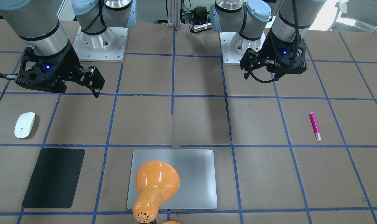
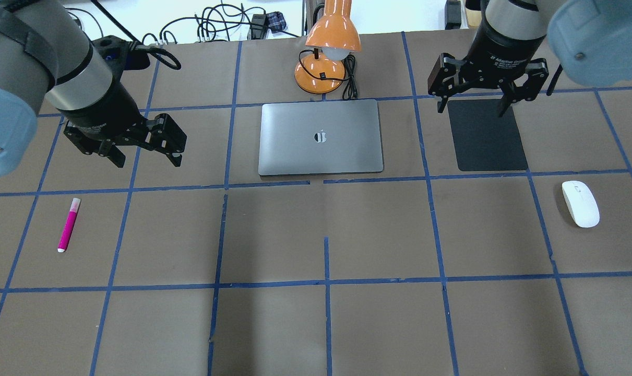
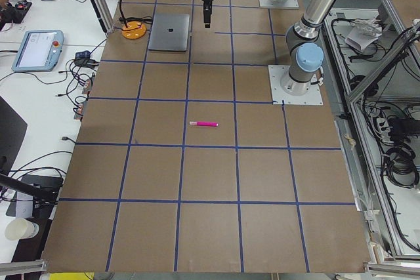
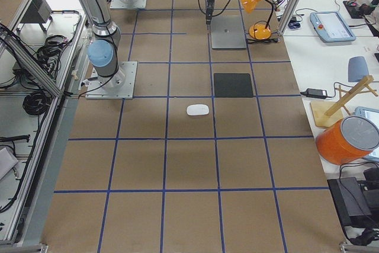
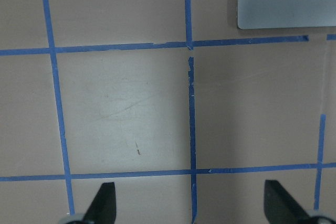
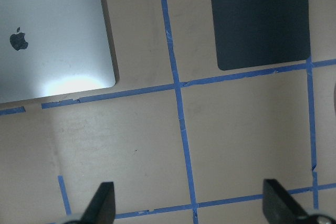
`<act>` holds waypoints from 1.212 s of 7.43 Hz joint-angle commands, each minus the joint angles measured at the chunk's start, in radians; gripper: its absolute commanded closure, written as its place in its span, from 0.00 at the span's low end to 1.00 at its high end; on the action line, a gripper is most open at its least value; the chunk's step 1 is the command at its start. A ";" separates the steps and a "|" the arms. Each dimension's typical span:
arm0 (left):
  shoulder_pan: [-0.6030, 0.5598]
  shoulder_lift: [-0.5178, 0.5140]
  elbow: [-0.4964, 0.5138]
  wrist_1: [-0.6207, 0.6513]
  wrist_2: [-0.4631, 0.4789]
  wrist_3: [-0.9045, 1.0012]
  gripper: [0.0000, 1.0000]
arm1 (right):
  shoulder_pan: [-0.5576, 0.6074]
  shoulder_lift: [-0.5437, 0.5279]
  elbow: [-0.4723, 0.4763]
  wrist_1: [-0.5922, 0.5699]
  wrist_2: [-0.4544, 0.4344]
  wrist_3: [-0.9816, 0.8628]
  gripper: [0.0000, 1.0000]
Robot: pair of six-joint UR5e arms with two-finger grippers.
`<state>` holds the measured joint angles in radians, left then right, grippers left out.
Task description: Place pen and mouse around notebook
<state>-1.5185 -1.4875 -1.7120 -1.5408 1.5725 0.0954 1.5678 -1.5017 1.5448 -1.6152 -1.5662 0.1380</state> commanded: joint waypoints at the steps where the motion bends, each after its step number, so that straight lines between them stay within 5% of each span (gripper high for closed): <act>1: 0.001 0.000 -0.001 0.001 0.004 0.007 0.00 | 0.000 0.001 0.001 0.000 0.000 0.000 0.00; 9: 0.004 -0.004 -0.012 0.028 0.008 0.007 0.00 | -0.005 -0.003 0.015 0.006 0.002 -0.009 0.00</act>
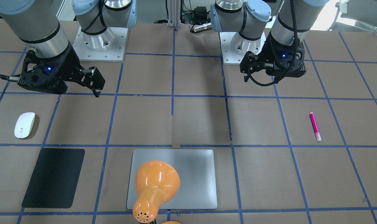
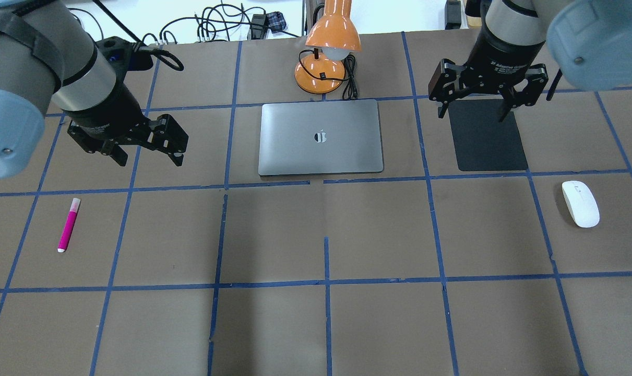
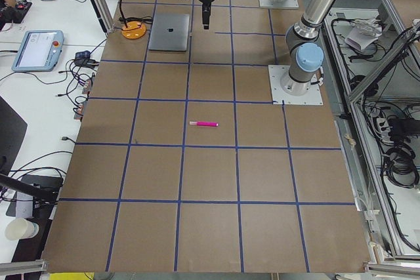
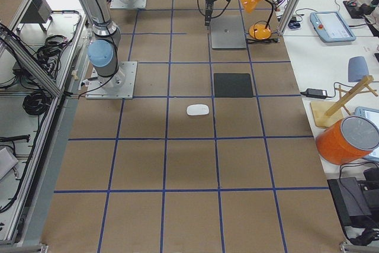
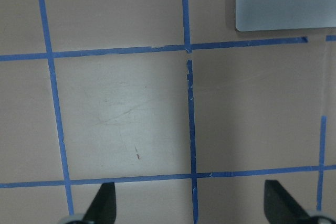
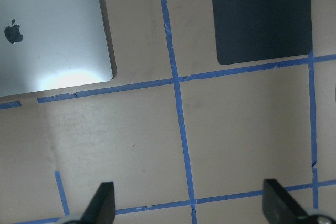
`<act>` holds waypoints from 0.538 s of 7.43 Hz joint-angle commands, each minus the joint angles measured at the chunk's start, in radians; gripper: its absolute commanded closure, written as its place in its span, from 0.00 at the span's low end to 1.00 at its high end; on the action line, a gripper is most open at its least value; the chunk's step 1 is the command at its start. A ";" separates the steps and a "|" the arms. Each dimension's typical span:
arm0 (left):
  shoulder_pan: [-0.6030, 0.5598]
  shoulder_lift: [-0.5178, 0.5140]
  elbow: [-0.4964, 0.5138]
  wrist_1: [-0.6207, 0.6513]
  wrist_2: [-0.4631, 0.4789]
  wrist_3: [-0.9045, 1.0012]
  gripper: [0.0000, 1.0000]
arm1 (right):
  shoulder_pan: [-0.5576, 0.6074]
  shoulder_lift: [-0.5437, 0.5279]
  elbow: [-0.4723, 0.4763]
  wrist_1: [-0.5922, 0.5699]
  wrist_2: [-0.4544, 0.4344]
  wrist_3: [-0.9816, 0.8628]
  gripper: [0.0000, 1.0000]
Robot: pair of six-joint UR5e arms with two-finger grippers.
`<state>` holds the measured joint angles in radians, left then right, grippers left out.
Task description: Place pen and mouse around notebook
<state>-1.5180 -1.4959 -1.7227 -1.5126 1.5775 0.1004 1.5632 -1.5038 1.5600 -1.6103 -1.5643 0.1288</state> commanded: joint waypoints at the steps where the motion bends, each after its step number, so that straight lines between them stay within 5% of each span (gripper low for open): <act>1: 0.018 -0.016 0.003 0.012 -0.008 0.001 0.00 | 0.000 -0.001 0.000 0.003 0.000 0.002 0.00; 4: 0.155 -0.032 -0.006 0.014 -0.005 0.005 0.00 | -0.020 -0.001 0.002 0.006 -0.002 -0.002 0.00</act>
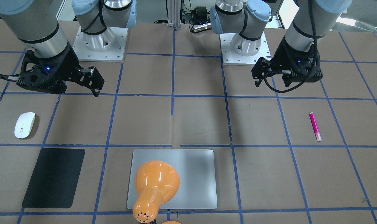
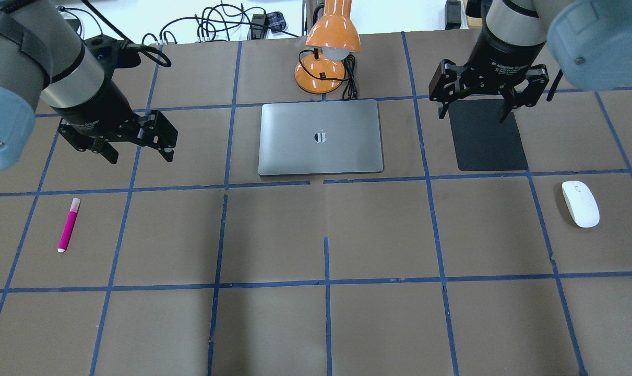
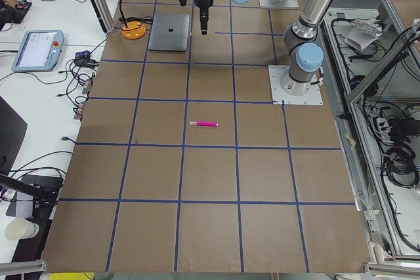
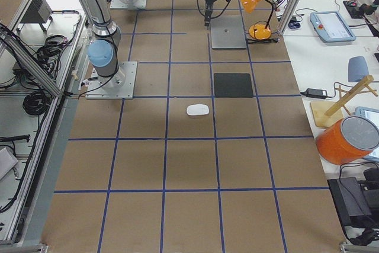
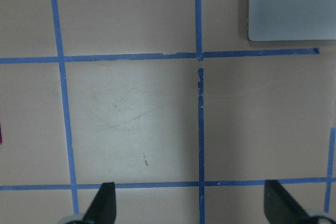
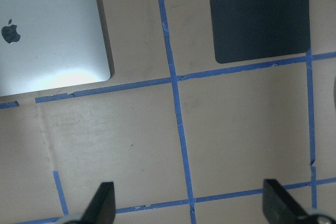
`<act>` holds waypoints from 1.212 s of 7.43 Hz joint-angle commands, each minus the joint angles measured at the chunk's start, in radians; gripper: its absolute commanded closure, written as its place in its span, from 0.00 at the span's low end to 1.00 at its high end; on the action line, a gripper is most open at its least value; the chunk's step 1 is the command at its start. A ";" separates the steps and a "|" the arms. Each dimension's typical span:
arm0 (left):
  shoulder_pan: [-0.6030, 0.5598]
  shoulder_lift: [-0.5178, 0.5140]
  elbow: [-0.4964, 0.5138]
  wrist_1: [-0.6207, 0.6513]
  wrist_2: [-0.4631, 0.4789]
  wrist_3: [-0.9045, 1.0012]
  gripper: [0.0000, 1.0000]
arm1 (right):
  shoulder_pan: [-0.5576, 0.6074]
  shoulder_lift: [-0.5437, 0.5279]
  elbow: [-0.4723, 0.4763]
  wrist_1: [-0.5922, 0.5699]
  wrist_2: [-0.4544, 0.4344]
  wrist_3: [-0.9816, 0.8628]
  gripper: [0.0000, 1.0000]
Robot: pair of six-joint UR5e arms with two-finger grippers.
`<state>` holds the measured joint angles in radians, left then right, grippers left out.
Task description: Place pen and mouse around notebook
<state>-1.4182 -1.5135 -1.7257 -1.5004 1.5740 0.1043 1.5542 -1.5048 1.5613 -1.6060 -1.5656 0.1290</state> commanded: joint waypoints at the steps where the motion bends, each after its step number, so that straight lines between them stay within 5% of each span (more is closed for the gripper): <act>1: 0.100 -0.031 -0.002 0.012 -0.009 0.015 0.00 | -0.019 0.003 0.002 -0.002 -0.002 -0.006 0.00; 5: 0.293 -0.092 -0.044 0.099 -0.009 0.208 0.00 | -0.101 0.020 0.016 0.015 0.001 -0.045 0.00; 7: 0.379 -0.154 -0.101 0.234 0.001 0.338 0.00 | -0.185 0.113 0.035 -0.046 -0.116 -0.171 0.00; 9: 0.419 -0.212 -0.123 0.304 0.003 0.409 0.00 | -0.319 0.141 0.096 -0.099 -0.110 -0.256 0.00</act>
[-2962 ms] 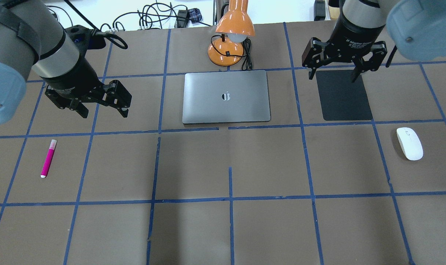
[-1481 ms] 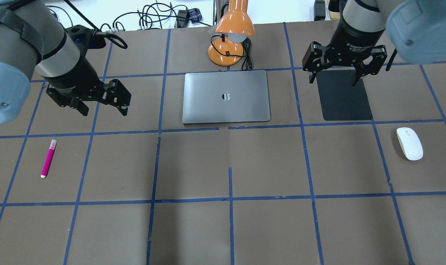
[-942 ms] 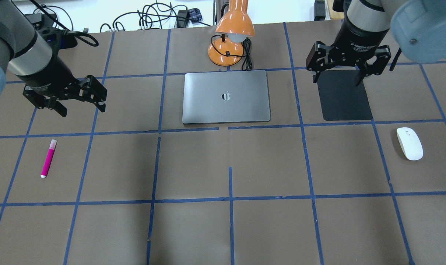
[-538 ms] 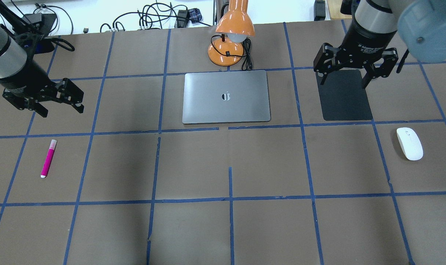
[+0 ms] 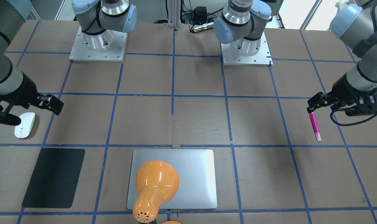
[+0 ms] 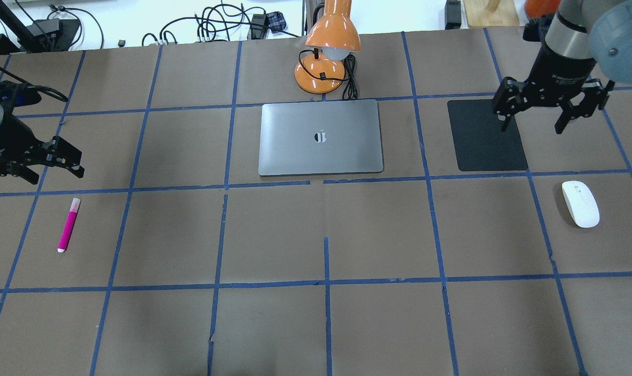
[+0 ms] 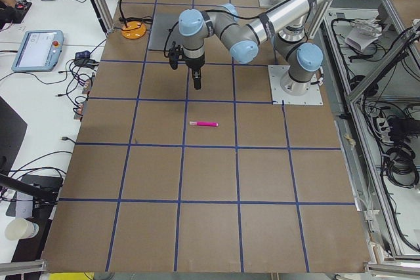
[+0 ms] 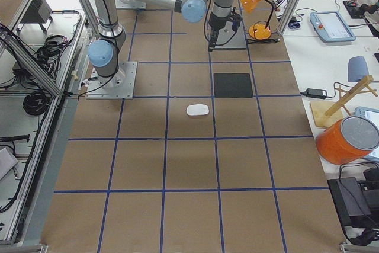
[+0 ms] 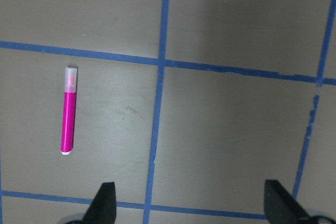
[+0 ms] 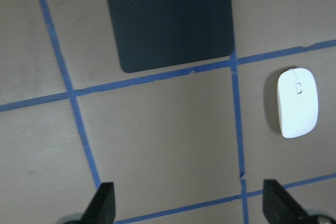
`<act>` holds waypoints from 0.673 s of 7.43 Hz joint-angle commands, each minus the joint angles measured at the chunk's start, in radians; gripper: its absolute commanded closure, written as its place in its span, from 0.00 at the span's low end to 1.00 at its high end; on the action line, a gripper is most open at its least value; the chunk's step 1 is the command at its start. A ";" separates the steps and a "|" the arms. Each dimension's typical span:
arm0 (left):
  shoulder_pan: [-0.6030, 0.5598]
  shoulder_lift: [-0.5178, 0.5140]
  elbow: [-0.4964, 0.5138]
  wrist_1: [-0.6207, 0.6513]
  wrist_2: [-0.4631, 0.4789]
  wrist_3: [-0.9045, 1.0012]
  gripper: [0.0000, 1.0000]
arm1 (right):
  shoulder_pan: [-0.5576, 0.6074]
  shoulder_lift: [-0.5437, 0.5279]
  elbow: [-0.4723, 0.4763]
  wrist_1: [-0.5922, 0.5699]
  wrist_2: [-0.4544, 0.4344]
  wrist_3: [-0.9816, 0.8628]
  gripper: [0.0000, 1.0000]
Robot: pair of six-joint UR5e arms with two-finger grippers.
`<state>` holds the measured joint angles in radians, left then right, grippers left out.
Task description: Place pen and mouse around notebook
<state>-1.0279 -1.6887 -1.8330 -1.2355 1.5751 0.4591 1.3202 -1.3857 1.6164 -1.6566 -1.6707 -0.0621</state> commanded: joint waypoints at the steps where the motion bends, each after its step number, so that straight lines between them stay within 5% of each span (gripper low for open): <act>1: 0.057 -0.061 -0.025 0.057 0.000 0.166 0.00 | -0.152 0.030 0.118 -0.165 -0.006 -0.134 0.00; 3: 0.124 -0.110 -0.107 0.189 -0.006 0.225 0.00 | -0.253 0.078 0.268 -0.450 -0.011 -0.331 0.00; 5: 0.135 -0.169 -0.147 0.307 0.002 0.296 0.00 | -0.341 0.124 0.342 -0.551 -0.006 -0.373 0.00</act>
<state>-0.9054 -1.8193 -1.9574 -0.9893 1.5741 0.7215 1.0297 -1.2937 1.9073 -2.1361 -1.6781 -0.3994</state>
